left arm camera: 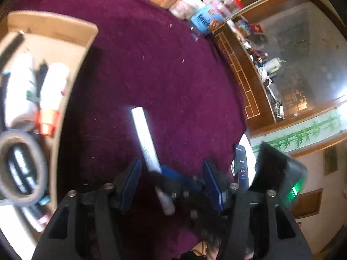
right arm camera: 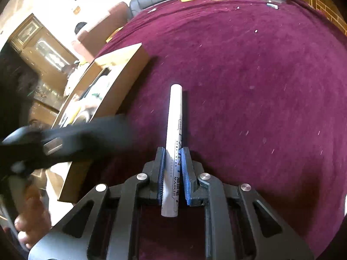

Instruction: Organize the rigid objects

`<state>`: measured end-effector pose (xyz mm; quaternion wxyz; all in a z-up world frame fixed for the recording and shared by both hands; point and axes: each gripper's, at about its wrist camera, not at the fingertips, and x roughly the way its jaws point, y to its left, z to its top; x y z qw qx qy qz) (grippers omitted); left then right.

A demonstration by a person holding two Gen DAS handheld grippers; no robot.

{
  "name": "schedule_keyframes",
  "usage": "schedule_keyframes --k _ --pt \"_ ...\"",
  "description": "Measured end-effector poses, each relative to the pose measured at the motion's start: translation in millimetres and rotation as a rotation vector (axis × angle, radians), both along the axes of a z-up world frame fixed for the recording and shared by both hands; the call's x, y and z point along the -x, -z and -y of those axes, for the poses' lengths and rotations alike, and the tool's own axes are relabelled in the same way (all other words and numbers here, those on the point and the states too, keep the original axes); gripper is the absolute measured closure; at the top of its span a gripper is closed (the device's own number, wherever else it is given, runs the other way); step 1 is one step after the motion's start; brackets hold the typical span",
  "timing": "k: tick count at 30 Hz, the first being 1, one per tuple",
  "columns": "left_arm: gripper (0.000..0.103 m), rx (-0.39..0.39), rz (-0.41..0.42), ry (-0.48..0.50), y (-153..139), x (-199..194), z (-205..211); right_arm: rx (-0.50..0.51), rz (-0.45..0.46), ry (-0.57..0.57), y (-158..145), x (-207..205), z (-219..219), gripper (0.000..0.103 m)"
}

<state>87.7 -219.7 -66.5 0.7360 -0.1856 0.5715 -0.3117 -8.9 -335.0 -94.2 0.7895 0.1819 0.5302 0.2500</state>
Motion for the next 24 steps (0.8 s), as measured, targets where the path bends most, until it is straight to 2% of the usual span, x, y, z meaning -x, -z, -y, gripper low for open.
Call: schedule_keyframes --k 3,5,6,10,12,14,20,24 --pt "0.048 0.008 -0.064 -0.005 13.1 -4.1 6.9 -0.065 -0.021 0.013 2.1 10.7 3.1 0.088" --pt "0.051 -0.019 -0.057 -0.027 13.8 -4.0 8.1 -0.072 -0.009 0.034 3.6 16.4 3.2 0.088" --pt "0.056 -0.037 -0.057 -0.033 15.0 -3.2 7.4 -0.090 -0.012 0.042 4.1 19.7 5.1 0.088" --pt "0.063 -0.032 -0.099 -0.056 25.2 -3.7 0.9 -0.143 -0.003 0.050 2.0 30.2 8.7 0.088" --pt "0.082 -0.034 -0.109 -0.064 28.1 -3.4 -1.3 -0.170 0.009 0.047 -1.4 35.5 9.1 0.088" --pt "0.090 -0.023 -0.126 -0.084 30.7 -3.8 -5.0 -0.139 0.026 0.033 -6.4 39.1 3.9 0.088" --pt "0.090 0.031 -0.050 -0.124 5.0 7.1 -31.9 -0.139 0.082 -0.023 -28.4 40.0 -13.9 0.088" --pt "0.090 0.062 0.009 -0.207 -22.8 14.0 -70.7 -0.163 0.141 -0.110 -56.8 37.2 -39.3 0.088"
